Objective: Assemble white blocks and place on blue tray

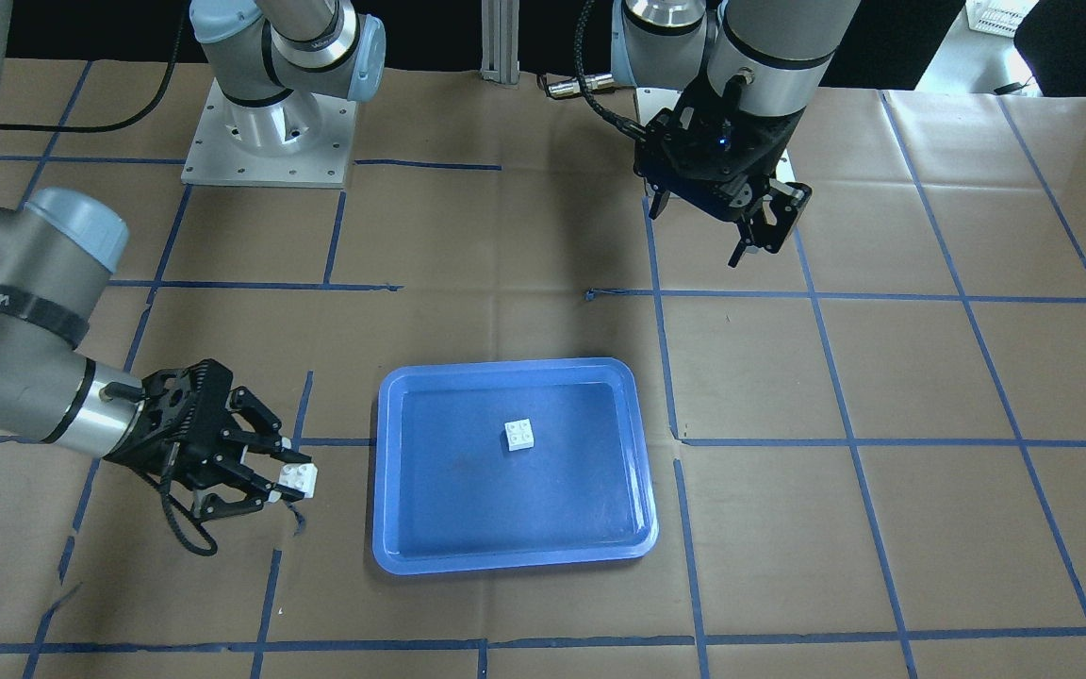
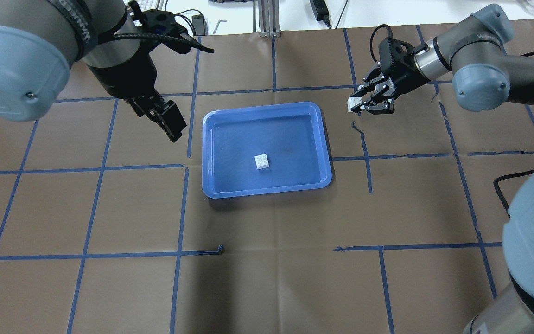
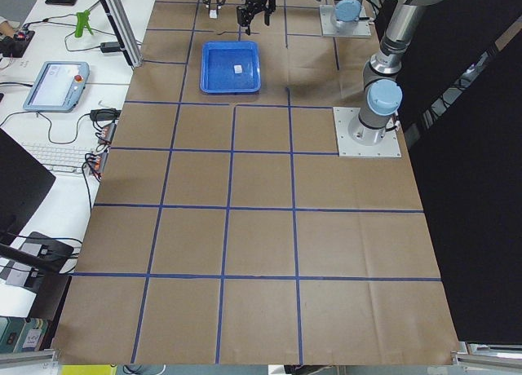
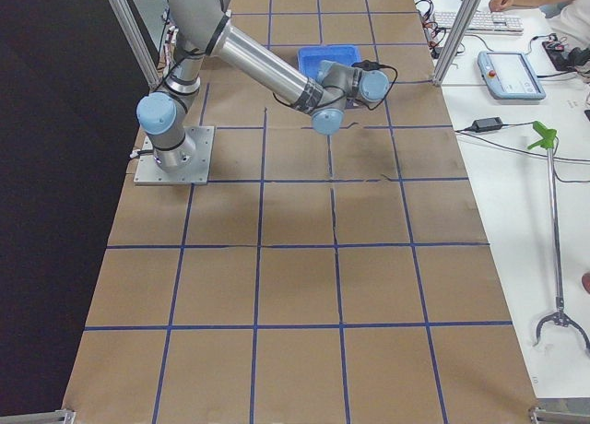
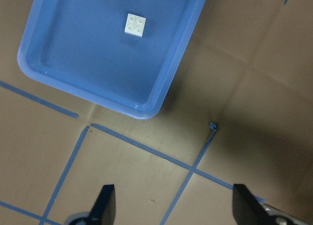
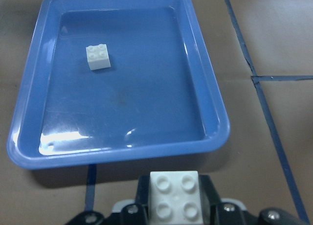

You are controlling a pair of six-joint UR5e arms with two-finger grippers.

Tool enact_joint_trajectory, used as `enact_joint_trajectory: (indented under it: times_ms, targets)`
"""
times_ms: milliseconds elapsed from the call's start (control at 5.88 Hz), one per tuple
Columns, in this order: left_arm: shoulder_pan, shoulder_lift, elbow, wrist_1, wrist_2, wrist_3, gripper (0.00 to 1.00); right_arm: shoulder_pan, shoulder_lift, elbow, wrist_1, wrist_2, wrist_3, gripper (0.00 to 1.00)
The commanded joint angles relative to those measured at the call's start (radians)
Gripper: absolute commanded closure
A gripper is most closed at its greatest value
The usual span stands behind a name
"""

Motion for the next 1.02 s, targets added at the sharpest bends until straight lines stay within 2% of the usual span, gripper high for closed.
enact_joint_trajectory:
  times_ms: [0,170,340,511,851]
  targets:
    - [0.022,0.009,-0.022,0.121,-0.001,-0.453,0.02,0.108,-0.031,0.139,-0.271,0.024,0.224,0.76]
    - [0.021,0.027,-0.028,0.125,-0.002,-0.553,0.02,0.177,-0.022,0.193,-0.463,0.025,0.398,0.76]
    - [0.021,0.032,-0.031,0.131,-0.009,-0.607,0.02,0.234,0.003,0.222,-0.578,0.024,0.482,0.76]
    - [0.023,0.032,-0.031,0.137,-0.01,-0.629,0.02,0.275,0.052,0.226,-0.675,0.014,0.537,0.76]
    - [0.023,0.032,-0.031,0.137,-0.01,-0.63,0.02,0.28,0.151,0.224,-0.803,0.01,0.546,0.76]
